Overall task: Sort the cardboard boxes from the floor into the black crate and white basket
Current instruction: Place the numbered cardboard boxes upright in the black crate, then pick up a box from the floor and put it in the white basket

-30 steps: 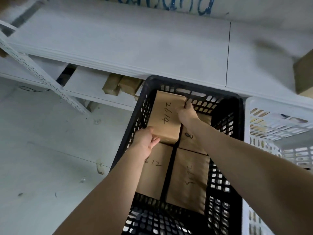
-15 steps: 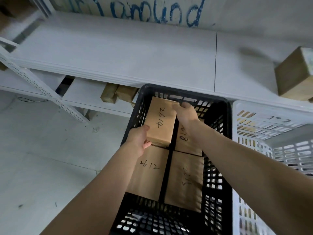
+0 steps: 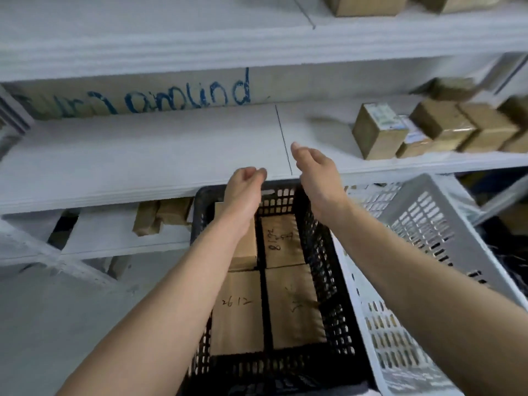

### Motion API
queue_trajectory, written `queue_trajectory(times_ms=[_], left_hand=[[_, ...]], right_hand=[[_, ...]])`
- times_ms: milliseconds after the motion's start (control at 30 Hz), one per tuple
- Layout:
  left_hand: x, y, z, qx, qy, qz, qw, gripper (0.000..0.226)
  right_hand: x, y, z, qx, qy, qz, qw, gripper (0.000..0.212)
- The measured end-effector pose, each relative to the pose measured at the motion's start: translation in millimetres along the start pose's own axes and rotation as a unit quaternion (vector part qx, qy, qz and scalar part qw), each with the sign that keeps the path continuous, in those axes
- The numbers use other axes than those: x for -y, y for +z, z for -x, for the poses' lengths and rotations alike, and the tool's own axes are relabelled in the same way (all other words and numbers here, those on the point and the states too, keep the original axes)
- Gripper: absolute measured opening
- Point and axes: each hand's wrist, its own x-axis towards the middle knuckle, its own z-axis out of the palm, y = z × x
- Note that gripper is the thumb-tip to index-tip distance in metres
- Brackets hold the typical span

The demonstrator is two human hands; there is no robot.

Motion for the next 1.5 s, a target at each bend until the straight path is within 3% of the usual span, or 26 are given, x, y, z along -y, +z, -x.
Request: queue_trajectory(times_ms=[133,267,400,500,600,700,967,1100,1233,1500], left_hand=[[-31,23,29,0.143,0.104,-0.001,0.984,0.034],[-48,50,70,0.285,0.174,0.011,0.943,0.025],[-60,88,126,0.398,0.229,0.045,0.887,0.038],[-58,116,181,0.47,0.238,0.047,0.849,0.046],[-49,139,237,0.55,0.222,0.068,0.803,0.063],[-39,160,292,0.604,0.212,0.066,0.765,0.055],[10,210,458,0.699,0.172,0.032,0.693,0.047],[42,227,535,0.712,0.151,0.012,0.686,0.04],[67,242,584,0.707,0.125,-0.007,0.696,0.043],[100,289,574,0.653,0.083,-0.023,0.753,0.045]], right_hand=[[19,-33,40,-0.069,-0.037,-0.039,0.996,0.022],[27,-72,95,-0.145,-0.072,-0.07,0.984,0.036],[34,-119,165,-0.237,-0.107,-0.085,0.962,0.026],[35,-157,226,-0.324,-0.117,-0.085,0.935,0.043],[30,-188,291,-0.393,-0.129,-0.073,0.907,0.038],[21,-215,357,-0.46,-0.133,-0.078,0.874,0.032],[-19,-282,529,-0.584,-0.108,-0.096,0.799,0.05],[-45,-315,604,-0.615,-0.082,-0.088,0.779,0.049],[-69,-348,647,-0.615,-0.064,-0.083,0.782,0.039],[-114,-406,625,-0.572,0.0,-0.096,0.814,0.028]])
